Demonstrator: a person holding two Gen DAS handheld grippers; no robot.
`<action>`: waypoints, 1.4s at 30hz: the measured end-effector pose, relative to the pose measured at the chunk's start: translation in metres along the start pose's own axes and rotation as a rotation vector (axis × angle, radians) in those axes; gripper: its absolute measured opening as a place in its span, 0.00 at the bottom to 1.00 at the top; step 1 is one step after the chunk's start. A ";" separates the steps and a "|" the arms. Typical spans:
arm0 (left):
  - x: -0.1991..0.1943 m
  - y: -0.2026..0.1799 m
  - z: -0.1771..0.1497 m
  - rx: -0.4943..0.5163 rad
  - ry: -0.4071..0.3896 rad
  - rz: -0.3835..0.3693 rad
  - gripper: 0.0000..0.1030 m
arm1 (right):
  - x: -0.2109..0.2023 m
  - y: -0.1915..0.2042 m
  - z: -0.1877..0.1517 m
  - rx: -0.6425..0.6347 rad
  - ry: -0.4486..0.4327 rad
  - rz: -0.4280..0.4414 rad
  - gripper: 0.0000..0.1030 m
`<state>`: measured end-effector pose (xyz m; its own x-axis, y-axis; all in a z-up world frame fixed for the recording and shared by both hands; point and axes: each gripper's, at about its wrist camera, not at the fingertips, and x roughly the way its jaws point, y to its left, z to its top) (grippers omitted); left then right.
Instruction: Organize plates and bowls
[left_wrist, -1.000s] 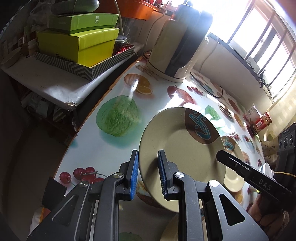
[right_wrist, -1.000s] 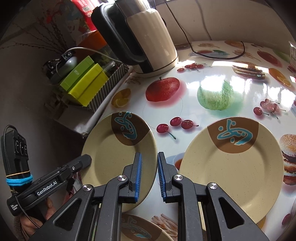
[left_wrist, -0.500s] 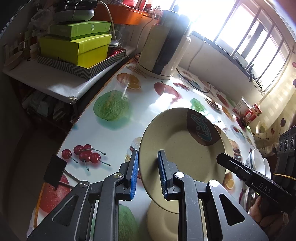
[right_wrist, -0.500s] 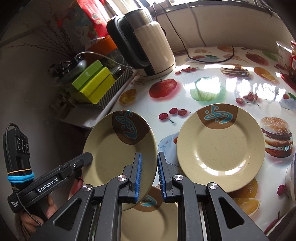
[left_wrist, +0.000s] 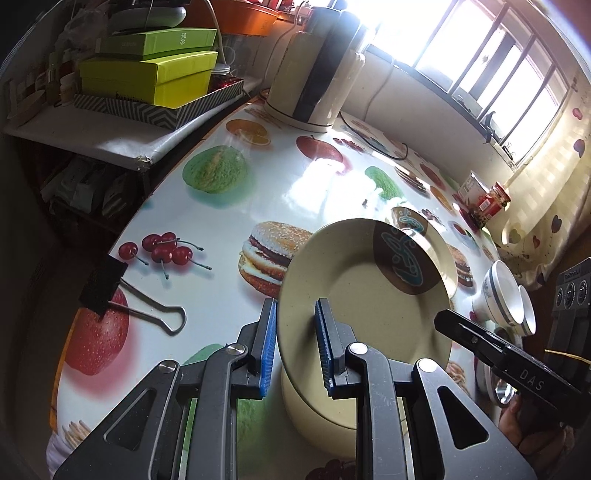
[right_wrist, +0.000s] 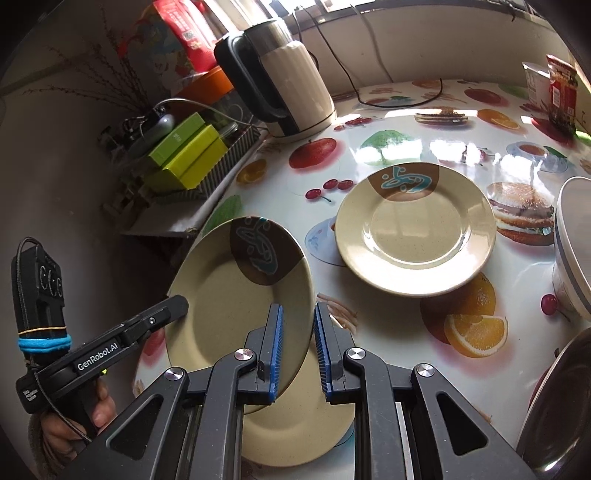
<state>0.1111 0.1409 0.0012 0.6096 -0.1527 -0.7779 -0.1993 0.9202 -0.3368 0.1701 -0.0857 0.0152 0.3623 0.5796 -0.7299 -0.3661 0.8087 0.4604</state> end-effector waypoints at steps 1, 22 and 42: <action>0.000 0.000 -0.002 0.000 0.004 -0.001 0.21 | -0.001 -0.001 -0.003 0.003 0.001 0.000 0.17; 0.016 -0.008 -0.027 0.031 0.060 0.020 0.21 | -0.003 -0.019 -0.040 0.057 0.035 -0.030 0.17; 0.019 -0.012 -0.031 0.050 0.064 0.040 0.21 | -0.001 -0.020 -0.044 0.039 0.036 -0.056 0.17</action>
<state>0.1011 0.1159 -0.0262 0.5515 -0.1362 -0.8229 -0.1833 0.9427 -0.2788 0.1391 -0.1067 -0.0154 0.3502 0.5300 -0.7723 -0.3118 0.8435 0.4374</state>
